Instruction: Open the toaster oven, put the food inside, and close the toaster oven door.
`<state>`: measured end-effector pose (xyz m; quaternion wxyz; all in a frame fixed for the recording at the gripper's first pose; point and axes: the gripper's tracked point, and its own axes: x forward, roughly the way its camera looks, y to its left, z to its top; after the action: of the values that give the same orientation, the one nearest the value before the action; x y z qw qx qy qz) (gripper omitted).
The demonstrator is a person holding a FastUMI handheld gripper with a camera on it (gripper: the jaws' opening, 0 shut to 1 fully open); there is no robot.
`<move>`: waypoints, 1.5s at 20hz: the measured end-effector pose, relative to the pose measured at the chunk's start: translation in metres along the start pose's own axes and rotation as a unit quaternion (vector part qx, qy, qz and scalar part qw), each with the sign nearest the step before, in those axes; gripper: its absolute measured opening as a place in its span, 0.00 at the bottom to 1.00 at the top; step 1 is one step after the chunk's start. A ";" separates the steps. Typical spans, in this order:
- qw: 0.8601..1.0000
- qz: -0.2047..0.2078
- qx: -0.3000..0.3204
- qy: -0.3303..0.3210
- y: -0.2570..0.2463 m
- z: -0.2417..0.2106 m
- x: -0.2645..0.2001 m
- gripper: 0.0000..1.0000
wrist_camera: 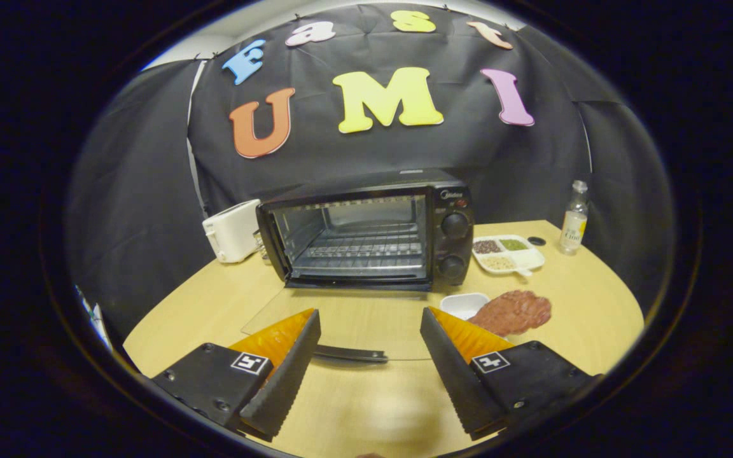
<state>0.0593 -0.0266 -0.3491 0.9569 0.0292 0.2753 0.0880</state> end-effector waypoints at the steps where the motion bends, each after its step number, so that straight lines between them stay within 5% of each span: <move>1: 1.000 0.000 -0.006 -0.003 -0.010 0.008 -0.005 1.00; 9: 0.998 -0.033 -0.005 0.051 -0.129 0.036 -0.009 1.00; 20: 0.966 0.075 0.070 0.239 -0.189 -0.003 0.010 0.97; 24: 0.945 0.127 0.111 0.281 -0.169 -0.023 0.020 0.75; 27: 0.927 0.153 0.161 0.303 -0.152 -0.034 0.021 0.39; 30: 0.930 0.156 0.165 0.288 -0.147 -0.025 0.017 0.14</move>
<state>0.0825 -0.1675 -0.3949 0.7922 0.2030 0.5418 0.1943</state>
